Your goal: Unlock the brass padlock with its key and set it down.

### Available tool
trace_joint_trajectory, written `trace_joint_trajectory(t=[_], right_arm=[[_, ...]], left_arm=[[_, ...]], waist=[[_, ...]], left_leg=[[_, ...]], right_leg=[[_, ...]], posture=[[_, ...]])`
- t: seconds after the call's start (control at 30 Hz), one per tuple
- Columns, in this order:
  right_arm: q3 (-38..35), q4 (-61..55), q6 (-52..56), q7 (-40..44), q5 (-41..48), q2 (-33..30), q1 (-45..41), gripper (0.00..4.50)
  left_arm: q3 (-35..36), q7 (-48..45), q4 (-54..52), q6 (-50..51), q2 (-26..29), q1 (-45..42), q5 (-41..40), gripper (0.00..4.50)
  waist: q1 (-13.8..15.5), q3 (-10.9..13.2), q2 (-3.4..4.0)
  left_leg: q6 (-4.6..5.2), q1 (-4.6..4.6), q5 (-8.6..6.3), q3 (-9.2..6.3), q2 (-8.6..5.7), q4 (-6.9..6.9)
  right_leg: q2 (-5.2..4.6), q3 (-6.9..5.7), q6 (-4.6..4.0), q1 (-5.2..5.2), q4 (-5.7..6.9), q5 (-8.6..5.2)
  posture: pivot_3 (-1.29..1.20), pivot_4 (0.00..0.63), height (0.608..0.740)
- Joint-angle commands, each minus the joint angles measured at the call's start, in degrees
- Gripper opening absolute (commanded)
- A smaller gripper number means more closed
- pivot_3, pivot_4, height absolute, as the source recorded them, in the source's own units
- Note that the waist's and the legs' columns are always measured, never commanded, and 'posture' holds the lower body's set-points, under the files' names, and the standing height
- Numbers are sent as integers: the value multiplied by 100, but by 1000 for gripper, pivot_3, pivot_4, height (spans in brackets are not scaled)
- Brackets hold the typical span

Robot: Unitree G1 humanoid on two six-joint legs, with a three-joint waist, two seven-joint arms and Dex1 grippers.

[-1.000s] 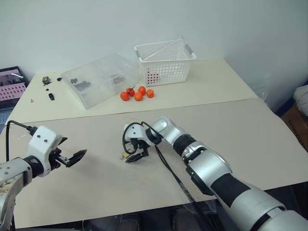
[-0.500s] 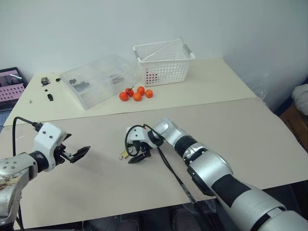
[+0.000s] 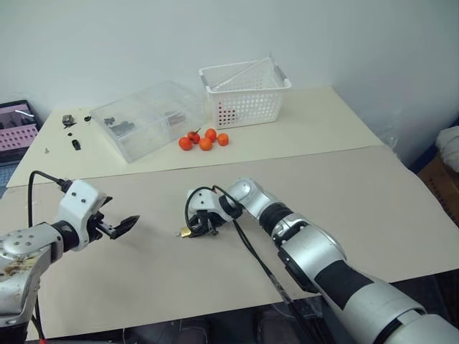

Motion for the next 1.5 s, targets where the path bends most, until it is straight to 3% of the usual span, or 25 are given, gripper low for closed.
trace_joint_trajectory(t=[0.03, 0.4, 0.53, 0.77, 1.23, 1.5], right_arm=[[-99, -183, -12, 142, 10, -291, 46, 1086], [-182, -993, 428, 1117, 204, -1402, 682, 1086], [-262, -1792, 1195, 1357, 430, -1750, 1188, 1086], [-310, -2836, 2014, 1052, 585, -2145, 1746, 1086], [-424, -3810, 2642, 814, 853, -2387, 1758, 1086], [-462, -5459, 3036, 881, 1010, -2973, 1935, 1086]], left_arm=[[-98, -71, 66, -197, 108, -185, 71, 4500], [-884, -236, 594, -488, -13, -890, 250, 4500], [-1253, -318, 805, -604, -118, -1224, 306, 4500], [-1560, -443, 1184, -796, -193, -1615, 396, 4500], [-1742, -585, 1374, -930, -296, -1837, 478, 4500], [-1790, -548, 1641, -729, -682, -2242, 295, 4500]], waist=[[11, -1, -1], [55, -10, -12], [111, -15, -15], [178, -26, -8], [270, -27, -8], [273, -28, -11]], left_leg=[[0, 3, 0, 0, -2, 0], [3, 2, -2, 0, -5, 6], [7, 0, -4, 5, -6, 14], [19, -2, -12, 8, -7, 42], [20, -2, -12, 8, -9, 48], [20, -52, -12, 14, -5, 52]], right_leg=[[-2, 0, 0, 0, 0, 0], [-6, 0, 0, 12, -2, 0], [-8, 0, 0, 16, -6, 0], [-10, 0, 1, 35, -11, 0], [-11, -1, 1, 38, -14, 0], [-9, -2, 1, -11, -11, 1]], posture=[[0, 150, 740], [0, 150, 740], [0, 150, 740], [0, 150, 740], [0, 150, 740], [0, 150, 740]])
